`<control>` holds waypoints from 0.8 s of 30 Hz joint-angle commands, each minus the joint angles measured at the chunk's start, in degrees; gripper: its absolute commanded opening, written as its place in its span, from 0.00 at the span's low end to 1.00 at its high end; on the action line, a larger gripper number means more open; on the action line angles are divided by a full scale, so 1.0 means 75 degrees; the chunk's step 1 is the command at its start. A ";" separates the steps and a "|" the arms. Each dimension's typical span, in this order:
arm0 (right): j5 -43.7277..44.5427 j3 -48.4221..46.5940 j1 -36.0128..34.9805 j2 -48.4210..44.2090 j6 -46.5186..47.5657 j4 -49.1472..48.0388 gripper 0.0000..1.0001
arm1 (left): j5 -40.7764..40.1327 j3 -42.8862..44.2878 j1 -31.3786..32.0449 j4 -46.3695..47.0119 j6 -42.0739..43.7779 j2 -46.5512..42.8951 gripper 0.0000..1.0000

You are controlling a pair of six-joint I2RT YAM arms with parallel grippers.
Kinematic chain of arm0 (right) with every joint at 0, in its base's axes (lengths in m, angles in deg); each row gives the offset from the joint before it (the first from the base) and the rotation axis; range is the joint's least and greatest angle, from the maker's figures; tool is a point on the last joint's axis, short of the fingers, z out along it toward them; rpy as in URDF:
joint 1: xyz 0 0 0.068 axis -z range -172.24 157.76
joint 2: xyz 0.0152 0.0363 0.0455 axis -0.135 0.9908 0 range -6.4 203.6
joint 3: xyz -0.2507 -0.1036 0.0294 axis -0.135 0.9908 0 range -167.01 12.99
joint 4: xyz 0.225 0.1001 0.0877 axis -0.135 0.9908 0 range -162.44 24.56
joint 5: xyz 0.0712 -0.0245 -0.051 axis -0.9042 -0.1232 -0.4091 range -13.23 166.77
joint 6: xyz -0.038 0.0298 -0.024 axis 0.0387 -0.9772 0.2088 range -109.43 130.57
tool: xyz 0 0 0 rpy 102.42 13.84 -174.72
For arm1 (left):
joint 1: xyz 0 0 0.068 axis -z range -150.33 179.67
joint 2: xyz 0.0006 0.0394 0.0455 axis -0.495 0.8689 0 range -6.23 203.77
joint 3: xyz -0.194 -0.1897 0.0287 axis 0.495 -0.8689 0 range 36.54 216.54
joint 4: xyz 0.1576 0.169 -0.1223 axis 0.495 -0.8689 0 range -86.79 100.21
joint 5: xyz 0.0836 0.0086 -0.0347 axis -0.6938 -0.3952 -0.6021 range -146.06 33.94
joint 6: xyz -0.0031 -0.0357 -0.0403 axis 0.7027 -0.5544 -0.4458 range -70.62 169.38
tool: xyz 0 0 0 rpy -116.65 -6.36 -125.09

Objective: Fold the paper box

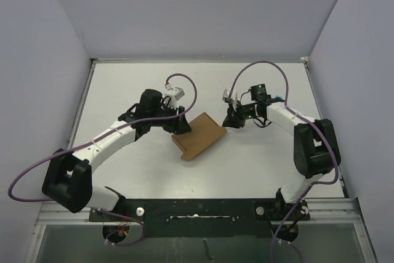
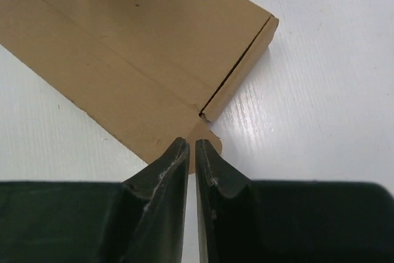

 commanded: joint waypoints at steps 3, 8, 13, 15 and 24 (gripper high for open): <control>0.0438 -0.0525 -0.0105 0.0445 -0.0723 -0.0015 0.11 | -0.0147 -0.0330 -0.0266 0.1019 -0.0479 -0.0005 0.43; 0.0749 -0.0798 -0.0161 0.0724 -0.0655 0.0274 0.10 | -0.0511 -0.0619 -0.0156 0.1299 -0.0918 0.0124 0.43; 0.0405 -0.0804 0.0008 0.0256 -0.0863 0.0159 0.16 | -0.0821 -0.1249 -0.0561 0.1870 -0.1433 -0.0517 0.45; 0.0097 -0.0738 0.0059 0.0019 -0.1143 -0.0053 0.23 | -0.0672 -0.1490 -0.0864 0.1956 -0.1647 -0.0763 0.47; -0.1072 -0.1238 0.0077 0.1129 -0.4171 -0.1431 0.64 | -0.0145 -0.3306 -0.1609 0.3682 -0.3794 -0.1840 0.65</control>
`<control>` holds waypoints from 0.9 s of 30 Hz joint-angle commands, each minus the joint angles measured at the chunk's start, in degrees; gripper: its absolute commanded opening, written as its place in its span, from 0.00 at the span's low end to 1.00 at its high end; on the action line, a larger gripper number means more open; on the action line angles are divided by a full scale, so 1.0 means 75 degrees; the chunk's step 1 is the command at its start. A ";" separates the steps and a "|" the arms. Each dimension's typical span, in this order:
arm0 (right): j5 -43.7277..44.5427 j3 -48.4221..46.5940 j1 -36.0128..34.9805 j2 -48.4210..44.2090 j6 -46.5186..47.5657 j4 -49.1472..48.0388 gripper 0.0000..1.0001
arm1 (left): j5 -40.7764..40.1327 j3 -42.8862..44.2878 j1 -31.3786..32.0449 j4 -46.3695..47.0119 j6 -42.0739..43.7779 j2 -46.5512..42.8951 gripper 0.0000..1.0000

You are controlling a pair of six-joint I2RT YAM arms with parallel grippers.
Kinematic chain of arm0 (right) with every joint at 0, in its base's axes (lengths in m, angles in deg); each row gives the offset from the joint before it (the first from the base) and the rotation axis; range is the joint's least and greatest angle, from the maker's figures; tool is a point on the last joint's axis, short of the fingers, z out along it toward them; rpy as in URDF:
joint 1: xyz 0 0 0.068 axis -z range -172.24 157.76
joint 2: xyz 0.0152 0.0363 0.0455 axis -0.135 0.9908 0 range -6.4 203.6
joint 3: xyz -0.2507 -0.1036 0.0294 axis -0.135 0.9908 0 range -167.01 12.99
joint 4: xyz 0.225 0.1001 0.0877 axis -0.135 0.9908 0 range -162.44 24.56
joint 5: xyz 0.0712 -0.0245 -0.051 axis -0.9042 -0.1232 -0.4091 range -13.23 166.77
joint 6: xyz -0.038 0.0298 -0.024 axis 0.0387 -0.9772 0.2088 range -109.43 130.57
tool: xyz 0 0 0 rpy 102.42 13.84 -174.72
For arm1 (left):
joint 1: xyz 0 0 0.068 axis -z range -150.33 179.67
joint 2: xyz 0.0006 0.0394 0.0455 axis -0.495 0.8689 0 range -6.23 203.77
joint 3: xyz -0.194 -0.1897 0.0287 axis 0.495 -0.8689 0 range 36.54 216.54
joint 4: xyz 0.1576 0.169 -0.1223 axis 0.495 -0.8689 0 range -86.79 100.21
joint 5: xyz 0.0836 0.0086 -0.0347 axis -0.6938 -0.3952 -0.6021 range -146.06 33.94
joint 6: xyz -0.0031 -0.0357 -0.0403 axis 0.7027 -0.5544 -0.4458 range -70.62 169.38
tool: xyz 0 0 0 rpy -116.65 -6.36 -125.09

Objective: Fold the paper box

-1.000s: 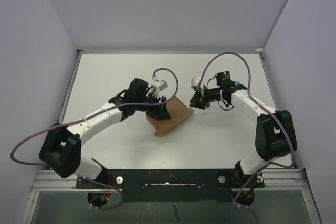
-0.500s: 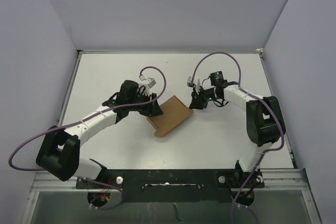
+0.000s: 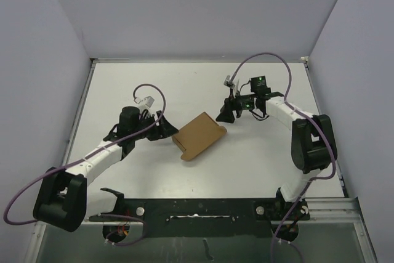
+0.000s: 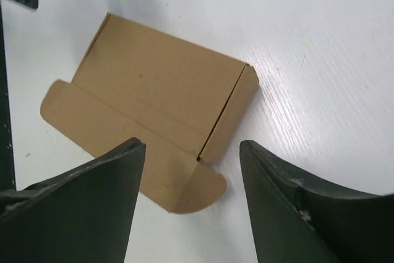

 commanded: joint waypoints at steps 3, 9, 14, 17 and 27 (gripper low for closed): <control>-0.0745 -0.1010 0.0027 0.1322 -0.1854 -0.0454 0.66 | -0.0333 -0.1416 -0.0077 0.1943 -0.1823 -0.1219 0.78; -0.0937 -0.1388 0.0018 0.2049 -0.2560 -0.0460 0.65 | -0.0735 -0.1987 -0.0115 0.2203 -0.2502 -0.1474 0.84; -0.0930 -0.1320 0.0037 0.2343 -0.3041 -0.0670 0.59 | -0.0619 -0.2165 -0.0121 0.2438 -0.2885 -0.1265 0.85; -0.0943 -0.1326 0.0054 0.2549 -0.3250 -0.0673 0.56 | -0.0623 -0.2327 -0.0124 0.2719 -0.3095 -0.1152 0.85; -0.0942 -0.1024 0.0431 0.2807 -0.3843 -0.1038 0.32 | -0.0735 -0.2445 0.0248 0.3440 -0.3762 -0.0550 0.90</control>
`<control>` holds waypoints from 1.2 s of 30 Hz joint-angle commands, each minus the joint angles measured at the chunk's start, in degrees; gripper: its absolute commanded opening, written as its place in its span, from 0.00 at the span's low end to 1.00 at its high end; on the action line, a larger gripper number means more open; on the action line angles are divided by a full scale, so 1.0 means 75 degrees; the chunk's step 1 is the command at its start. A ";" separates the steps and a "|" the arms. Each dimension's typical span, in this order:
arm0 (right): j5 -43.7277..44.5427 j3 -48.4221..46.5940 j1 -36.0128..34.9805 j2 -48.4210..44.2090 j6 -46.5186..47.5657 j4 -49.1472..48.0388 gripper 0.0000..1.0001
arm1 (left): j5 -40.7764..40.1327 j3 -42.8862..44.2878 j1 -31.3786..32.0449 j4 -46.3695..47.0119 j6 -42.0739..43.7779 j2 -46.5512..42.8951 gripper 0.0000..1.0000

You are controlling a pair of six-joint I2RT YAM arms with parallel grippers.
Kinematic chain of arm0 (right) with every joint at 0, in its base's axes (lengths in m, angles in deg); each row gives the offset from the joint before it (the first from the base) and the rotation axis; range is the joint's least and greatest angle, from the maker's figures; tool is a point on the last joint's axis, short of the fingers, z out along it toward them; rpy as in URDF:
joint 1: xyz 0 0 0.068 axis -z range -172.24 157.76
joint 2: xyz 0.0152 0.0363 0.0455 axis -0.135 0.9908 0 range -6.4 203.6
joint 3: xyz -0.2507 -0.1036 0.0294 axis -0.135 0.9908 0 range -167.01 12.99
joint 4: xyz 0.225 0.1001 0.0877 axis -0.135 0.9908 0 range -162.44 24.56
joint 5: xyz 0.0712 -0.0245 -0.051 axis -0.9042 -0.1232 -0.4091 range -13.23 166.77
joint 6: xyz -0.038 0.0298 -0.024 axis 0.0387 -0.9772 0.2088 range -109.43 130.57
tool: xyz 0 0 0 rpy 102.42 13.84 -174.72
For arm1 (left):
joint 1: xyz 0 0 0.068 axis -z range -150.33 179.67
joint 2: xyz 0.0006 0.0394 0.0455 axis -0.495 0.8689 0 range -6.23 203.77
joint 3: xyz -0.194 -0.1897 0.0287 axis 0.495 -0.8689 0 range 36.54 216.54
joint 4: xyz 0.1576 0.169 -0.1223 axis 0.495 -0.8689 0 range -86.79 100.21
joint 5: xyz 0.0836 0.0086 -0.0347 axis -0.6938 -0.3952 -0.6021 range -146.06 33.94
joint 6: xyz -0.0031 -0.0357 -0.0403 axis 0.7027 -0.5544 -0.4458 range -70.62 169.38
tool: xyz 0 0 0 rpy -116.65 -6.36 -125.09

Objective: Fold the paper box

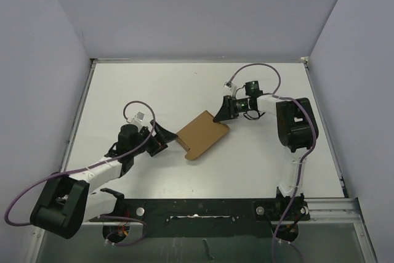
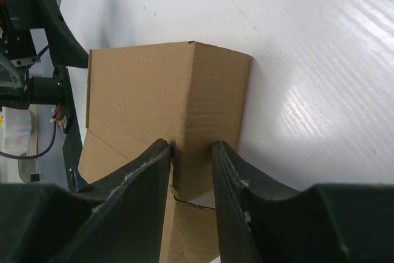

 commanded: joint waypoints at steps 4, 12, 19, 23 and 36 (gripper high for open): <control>-0.0165 0.0087 0.0301 0.0227 -0.0449 -0.0448 0.31 | -0.0083 -0.0078 0.0356 0.1636 -0.0659 0.0470 0.92; -0.0326 0.0176 0.0405 0.0460 -0.0635 -0.0563 0.27 | -0.0471 0.0146 0.0761 0.2118 -0.0739 0.1104 0.96; -0.0415 0.0176 0.0522 0.0582 -0.0735 -0.0594 0.26 | -0.0794 0.0341 0.0975 0.2690 -0.0907 0.1922 0.98; -0.0445 0.0176 0.0568 0.0642 -0.0736 -0.0588 0.26 | -0.1077 0.0430 0.1175 0.3166 -0.1024 0.2260 0.98; -0.0417 0.0165 0.0585 0.0729 -0.0689 -0.0538 0.26 | -0.2610 0.0596 0.1829 0.3413 -0.1637 0.2685 0.94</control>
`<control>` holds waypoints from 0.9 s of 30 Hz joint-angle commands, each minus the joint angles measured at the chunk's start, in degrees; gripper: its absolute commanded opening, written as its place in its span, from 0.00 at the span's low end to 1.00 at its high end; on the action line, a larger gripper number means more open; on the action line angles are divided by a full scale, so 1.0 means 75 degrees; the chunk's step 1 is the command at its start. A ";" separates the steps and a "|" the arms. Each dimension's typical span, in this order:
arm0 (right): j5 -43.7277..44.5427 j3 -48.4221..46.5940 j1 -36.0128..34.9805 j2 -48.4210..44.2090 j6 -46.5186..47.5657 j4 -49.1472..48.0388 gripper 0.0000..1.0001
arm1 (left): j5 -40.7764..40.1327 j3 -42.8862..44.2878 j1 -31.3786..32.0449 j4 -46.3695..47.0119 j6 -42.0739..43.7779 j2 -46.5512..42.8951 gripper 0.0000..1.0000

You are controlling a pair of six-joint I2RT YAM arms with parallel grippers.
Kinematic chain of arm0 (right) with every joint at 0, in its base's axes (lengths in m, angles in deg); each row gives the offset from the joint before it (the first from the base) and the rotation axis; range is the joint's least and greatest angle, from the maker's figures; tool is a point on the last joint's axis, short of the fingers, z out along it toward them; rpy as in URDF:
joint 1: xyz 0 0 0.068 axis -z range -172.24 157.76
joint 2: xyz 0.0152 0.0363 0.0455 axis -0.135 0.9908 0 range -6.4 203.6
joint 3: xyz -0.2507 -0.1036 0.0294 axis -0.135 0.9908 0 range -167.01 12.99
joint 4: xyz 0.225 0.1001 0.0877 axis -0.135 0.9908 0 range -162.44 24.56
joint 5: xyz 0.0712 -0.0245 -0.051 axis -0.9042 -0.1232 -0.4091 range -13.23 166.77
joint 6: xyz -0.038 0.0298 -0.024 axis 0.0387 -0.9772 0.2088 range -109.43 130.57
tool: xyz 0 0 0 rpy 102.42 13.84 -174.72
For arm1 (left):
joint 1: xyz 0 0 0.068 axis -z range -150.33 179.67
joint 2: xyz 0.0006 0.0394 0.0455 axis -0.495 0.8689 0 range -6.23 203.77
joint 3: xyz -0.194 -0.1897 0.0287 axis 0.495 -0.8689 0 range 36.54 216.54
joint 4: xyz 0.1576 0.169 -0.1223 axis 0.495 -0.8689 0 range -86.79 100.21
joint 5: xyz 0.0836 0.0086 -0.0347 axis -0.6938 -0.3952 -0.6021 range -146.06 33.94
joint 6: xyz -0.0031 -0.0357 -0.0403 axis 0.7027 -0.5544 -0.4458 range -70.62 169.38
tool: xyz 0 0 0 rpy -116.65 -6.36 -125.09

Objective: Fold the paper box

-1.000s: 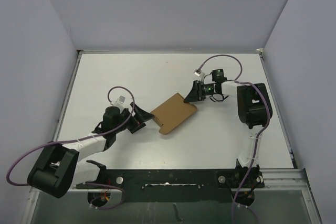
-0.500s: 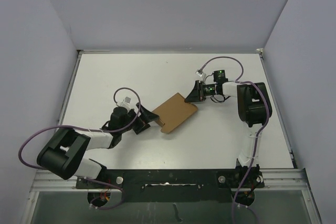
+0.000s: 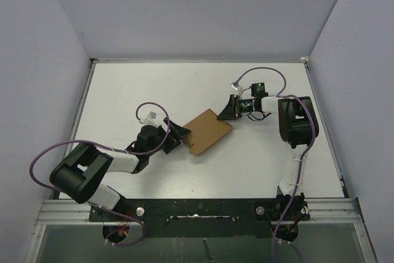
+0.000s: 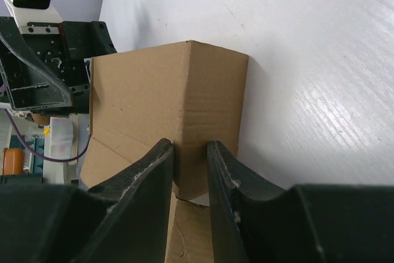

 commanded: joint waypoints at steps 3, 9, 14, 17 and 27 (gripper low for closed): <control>0.0532 0.0091 0.0068 0.0277 0.0220 0.0193 0.26 | -0.0754 0.0138 0.0236 0.1058 -0.0478 0.0309 0.93; 0.0565 0.0091 0.0062 0.0262 0.0247 0.0218 0.26 | -0.1101 0.0107 0.0369 0.1637 -0.0838 0.0512 0.87; 0.0578 0.0091 0.0055 0.0183 0.0328 0.0235 0.29 | -0.1418 0.0199 0.0508 0.1711 -0.0963 0.0547 0.76; 0.0572 0.0080 0.0049 0.0113 0.0381 0.0236 0.33 | -0.1442 0.0269 0.0522 0.1668 -0.0950 0.0522 0.69; 0.0657 -0.0215 0.0077 -0.0547 0.1183 0.0816 0.54 | -0.1375 0.0283 0.0522 0.1632 -0.0934 0.0422 0.42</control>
